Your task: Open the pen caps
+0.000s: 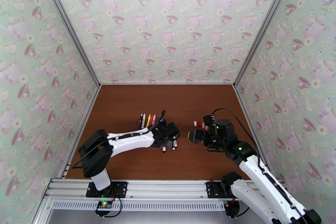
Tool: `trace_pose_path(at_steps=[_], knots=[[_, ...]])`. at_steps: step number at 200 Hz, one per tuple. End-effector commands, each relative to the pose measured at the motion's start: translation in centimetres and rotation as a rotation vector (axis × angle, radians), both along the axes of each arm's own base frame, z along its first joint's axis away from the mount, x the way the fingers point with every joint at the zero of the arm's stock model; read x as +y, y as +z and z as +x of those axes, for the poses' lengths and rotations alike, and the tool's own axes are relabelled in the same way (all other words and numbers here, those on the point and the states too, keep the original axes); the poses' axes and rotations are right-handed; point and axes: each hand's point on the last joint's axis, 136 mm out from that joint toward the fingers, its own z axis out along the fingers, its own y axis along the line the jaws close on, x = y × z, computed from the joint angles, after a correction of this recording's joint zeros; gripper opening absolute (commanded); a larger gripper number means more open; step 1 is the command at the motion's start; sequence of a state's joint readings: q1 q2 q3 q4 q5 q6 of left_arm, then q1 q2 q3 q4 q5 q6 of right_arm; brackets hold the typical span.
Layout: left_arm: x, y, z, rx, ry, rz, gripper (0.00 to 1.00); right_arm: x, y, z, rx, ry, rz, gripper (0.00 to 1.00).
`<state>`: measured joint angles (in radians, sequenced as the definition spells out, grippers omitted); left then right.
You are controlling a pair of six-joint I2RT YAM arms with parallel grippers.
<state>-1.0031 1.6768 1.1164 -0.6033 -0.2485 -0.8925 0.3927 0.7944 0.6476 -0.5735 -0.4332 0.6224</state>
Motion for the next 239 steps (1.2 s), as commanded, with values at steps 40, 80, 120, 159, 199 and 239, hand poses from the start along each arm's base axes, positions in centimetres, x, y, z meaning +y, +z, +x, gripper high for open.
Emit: trace_pose_path(at_steps=[40, 80, 120, 159, 199, 239], knots=[[-3.9, 5.9, -1.6, -0.189, -0.334, -0.308, 0.16, 2.1, 1.4, 1.7, 0.028, 0.001, 0.127, 0.70], [-5.9, 8.2, -3.4, -0.228, -0.494, -0.445, 0.16, 3.2, 1.7, 2.4, 0.057, 0.041, 0.134, 0.61], [-7.6, 9.7, -5.0, -0.215, -0.606, -0.538, 0.16, 4.3, 2.4, 2.6, 0.047, 0.072, 0.132, 0.61], [-8.4, 10.0, -5.5, -0.211, -0.638, -0.554, 0.16, 5.5, 2.6, 2.5, 0.047, 0.111, 0.126, 0.60], [-8.9, 10.6, -5.7, -0.226, -0.659, -0.569, 0.15, 6.0, 2.3, 2.5, 0.061, 0.124, 0.119, 0.47], [-9.2, 10.5, -6.1, -0.210, -0.681, -0.577, 0.14, 6.2, 2.3, 2.3, 0.067, 0.133, 0.117, 0.35]])
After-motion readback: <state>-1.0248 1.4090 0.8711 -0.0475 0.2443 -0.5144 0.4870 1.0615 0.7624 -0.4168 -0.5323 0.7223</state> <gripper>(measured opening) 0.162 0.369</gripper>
